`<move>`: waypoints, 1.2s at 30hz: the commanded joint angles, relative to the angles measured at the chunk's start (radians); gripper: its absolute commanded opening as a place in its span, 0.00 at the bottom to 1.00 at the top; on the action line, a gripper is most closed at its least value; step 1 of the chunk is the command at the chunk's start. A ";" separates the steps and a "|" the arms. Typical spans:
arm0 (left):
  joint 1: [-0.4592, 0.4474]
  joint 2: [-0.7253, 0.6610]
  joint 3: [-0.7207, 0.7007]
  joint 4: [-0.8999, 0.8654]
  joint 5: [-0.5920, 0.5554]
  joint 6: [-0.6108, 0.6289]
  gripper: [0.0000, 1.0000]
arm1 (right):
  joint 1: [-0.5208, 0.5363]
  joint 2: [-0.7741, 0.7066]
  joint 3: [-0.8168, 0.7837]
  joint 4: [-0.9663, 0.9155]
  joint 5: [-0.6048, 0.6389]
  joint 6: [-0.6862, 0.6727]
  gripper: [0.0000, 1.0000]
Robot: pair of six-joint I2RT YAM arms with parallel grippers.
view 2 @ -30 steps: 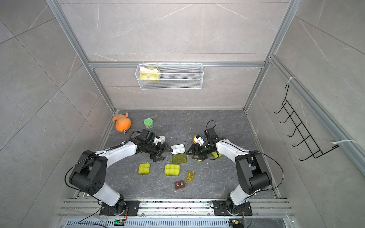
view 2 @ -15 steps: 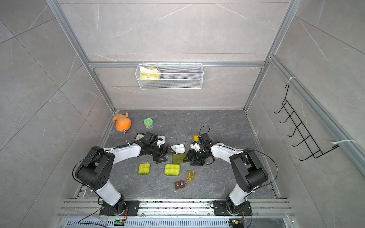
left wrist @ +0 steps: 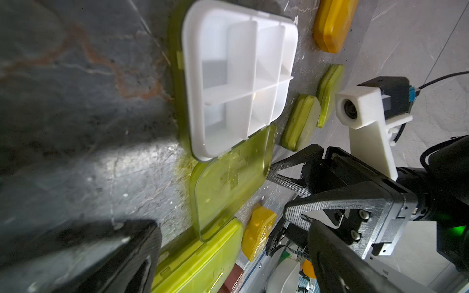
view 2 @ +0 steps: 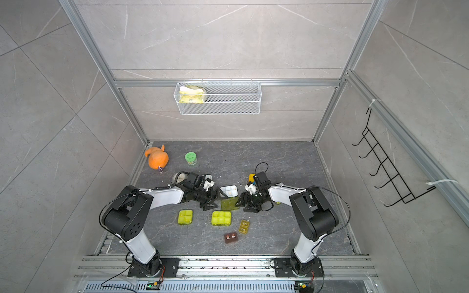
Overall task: Close pillboxes
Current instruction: Close the lid on the pillbox.
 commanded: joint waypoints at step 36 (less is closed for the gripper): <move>-0.027 0.050 -0.090 0.270 0.027 -0.149 0.89 | 0.004 0.039 -0.125 0.391 -0.128 0.234 0.66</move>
